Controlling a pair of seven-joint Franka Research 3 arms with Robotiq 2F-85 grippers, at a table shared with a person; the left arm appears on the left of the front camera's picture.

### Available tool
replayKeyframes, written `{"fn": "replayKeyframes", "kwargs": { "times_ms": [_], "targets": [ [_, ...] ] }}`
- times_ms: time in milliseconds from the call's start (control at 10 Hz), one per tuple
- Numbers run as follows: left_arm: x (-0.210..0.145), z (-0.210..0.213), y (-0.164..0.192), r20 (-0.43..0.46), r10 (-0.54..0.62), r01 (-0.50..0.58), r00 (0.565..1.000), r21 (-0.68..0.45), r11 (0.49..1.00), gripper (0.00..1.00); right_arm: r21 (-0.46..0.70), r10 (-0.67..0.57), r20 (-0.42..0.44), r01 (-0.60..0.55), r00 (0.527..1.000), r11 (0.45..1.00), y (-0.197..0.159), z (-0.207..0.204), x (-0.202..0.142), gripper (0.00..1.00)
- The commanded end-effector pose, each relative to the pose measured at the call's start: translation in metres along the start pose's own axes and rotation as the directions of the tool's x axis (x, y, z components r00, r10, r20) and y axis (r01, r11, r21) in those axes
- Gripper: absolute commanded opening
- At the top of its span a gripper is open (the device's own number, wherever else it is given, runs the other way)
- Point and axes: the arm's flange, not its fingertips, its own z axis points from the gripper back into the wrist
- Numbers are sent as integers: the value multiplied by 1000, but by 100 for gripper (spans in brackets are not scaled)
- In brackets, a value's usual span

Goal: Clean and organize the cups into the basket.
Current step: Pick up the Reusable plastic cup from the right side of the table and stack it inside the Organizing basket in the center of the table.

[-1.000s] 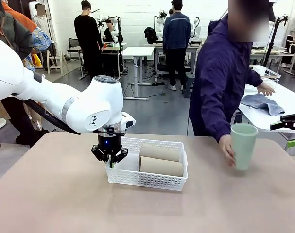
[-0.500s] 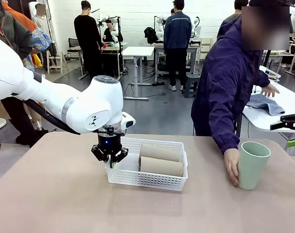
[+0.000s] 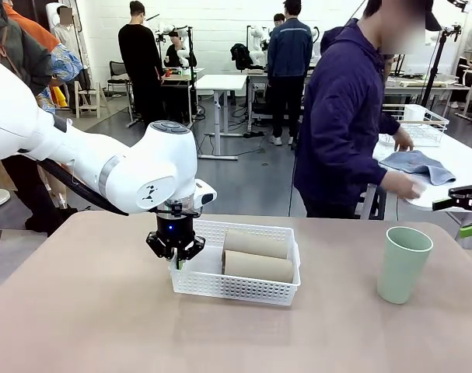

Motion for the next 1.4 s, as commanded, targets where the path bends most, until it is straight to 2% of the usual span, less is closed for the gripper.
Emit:
{"fn": "replayKeyframes", "kwargs": {
  "times_ms": [0, 300, 600, 900, 1100, 1200, 1300],
  "targets": [
    [0, 0, -2, -3, -1, 1, 1000, 7, 1000, 0, -45, -14, -35, 12, 999, 999, -12, 8, -19, 100],
    [0, 0, -2, -3, -1, 1, 1000, 7, 1000, 0, -16, 24, -41, -25, 999, 1000, -16, 1, -54, 100],
    [0, 0, -2, -3, -1, 1, 1000, 7, 1000, 0, 39, -17, -90, 21, 996, 999, -29, -17, -80, 100],
    [0, 0, -2, -3, -1, 1, 1000, 7, 1000, 0, 75, -47, -104, 55, 993, 996, -40, -32, -95, 100],
    [0, 0, -2, -3, -1, 1, 1000, 7, 1000, 0, 127, -64, -92, 76, 994, 989, -46, -50, -103, 100],
    [0, 0, -2, -3, -1, 1, 1000, 7, 1000, 0, 195, -72, -79, 86, 994, 977, -49, -72, -102, 100],
    [0, 0, -2, -3, -1, 1, 1000, 7, 1000, 0, 199, -72, -79, 87, 994, 976, -49, -73, -102, 100]
  ]
}}
